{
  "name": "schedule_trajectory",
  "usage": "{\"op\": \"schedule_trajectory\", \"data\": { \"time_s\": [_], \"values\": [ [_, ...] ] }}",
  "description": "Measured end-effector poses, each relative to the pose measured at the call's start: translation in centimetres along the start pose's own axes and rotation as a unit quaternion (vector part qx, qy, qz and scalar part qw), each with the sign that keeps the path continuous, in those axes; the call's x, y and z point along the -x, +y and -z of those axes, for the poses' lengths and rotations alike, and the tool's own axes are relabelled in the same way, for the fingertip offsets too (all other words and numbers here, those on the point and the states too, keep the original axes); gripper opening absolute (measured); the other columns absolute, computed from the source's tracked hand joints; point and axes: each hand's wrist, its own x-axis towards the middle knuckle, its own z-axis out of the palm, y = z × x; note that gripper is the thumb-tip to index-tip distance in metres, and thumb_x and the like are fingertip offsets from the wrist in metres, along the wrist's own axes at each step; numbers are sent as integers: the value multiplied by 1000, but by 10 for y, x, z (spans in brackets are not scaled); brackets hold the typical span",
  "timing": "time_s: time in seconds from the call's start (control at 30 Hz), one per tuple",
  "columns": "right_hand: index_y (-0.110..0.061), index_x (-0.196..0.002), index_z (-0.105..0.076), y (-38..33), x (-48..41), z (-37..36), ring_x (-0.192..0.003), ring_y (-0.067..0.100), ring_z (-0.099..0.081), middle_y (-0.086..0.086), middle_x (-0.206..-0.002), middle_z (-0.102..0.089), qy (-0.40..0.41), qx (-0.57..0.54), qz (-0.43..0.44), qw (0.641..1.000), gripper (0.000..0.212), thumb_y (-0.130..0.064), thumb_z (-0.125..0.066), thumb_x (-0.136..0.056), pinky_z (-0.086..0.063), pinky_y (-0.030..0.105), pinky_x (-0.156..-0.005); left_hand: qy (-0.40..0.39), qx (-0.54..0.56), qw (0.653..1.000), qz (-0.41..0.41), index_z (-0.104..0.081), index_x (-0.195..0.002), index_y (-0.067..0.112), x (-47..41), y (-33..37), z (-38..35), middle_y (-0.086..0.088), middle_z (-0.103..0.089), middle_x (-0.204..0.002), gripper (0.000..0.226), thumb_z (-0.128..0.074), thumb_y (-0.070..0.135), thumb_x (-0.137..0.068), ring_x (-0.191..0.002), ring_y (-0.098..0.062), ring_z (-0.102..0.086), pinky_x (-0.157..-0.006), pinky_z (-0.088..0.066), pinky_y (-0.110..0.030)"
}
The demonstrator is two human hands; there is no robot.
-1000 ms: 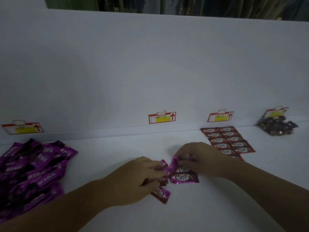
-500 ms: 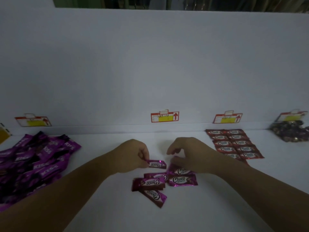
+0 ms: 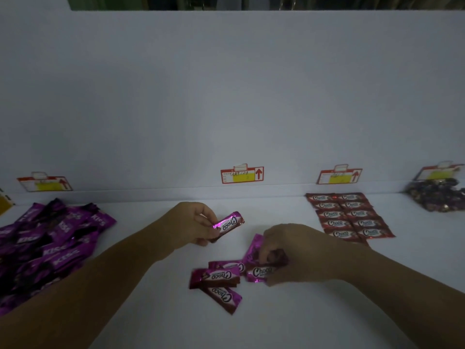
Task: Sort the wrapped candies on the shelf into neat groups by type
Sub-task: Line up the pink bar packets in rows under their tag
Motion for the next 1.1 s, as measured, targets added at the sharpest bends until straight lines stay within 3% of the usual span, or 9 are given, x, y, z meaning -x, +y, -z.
{"op": "schedule_trajectory", "data": {
  "time_s": [0.13,0.27,0.37,0.47,0.6,0.77,0.93,1.0,1.1],
  "values": [
    [-30,-79,-64,0,3,-3,-73,1,-53,-20,-72,-53,41,-34,-16,998,18,-42,-74,-71,-43,14,-65,-7,15,1000,2,-64,-91,8,-1,4,-4,-10,-71,-78,25,-72,-6,-71,-64,-19,-70,-56,-55,-24],
    [-28,-71,-63,1,5,7,-60,-1,-58,-18,-65,-62,63,-179,-23,982,14,-24,-76,-74,-42,9,-56,-15,59,998,26,-59,-108,9,-2,6,-6,-16,-70,-91,43,-67,-13,-73,-72,-26,-71,-57,-55,-27],
    [-28,-70,-63,12,-6,22,-60,2,-60,-11,-69,-66,117,-235,-70,962,18,-16,-76,-75,-47,15,-57,3,87,995,43,-61,-101,8,-8,8,-9,-19,-70,-90,27,-62,-9,-79,-73,-29,-71,-60,-57,-31],
    [-28,-71,-65,27,-27,26,-66,-2,-60,-15,-71,-65,138,-164,-134,968,13,-20,-75,-76,-47,14,-63,69,53,996,15,-66,-88,7,-19,5,-9,-13,-71,-82,9,-59,2,-84,-68,-19,-68,-61,-52,-28],
    [-28,-77,-66,41,-50,12,-70,0,-57,-17,-73,-61,138,-70,-182,971,5,-30,-71,-78,-40,11,-60,114,69,991,-9,-64,-79,6,-31,3,-12,-13,-69,-76,7,-65,0,-80,-58,-14,-65,-49,-48,-21],
    [-26,-98,-66,47,-58,2,-82,5,-49,-15,-88,-51,194,14,-196,961,20,-39,-64,-84,-34,18,-69,212,-138,964,-79,-55,-86,20,-40,-10,-18,5,-59,-69,23,-75,15,-74,-59,-6,-53,-52,-36,-17],
    [-21,-89,-72,43,-53,-2,-86,9,-54,-7,-94,-62,217,58,-129,966,14,-28,-60,-86,-37,17,-71,278,-249,915,-154,-62,-95,18,-41,-21,-21,6,-53,-92,20,-71,26,-79,-84,-9,-51,-70,-37,-16],
    [-17,-87,-73,45,-52,-3,-86,11,-55,-3,-93,-63,201,69,-120,970,18,-24,-57,-87,-41,18,-74,248,-309,894,-211,-69,-100,16,-40,-24,-24,3,-53,-97,18,-66,22,-83,-92,-12,-50,-76,-35,-16],
    [-17,-92,-73,50,-51,-4,-88,10,-55,-3,-96,-63,183,66,-114,974,22,-23,-52,-90,-42,20,-77,167,-383,882,-218,-62,-120,22,-39,-30,-29,3,-54,-109,31,-52,28,-91,-99,-10,-45,-85,-35,-19]
  ]
}}
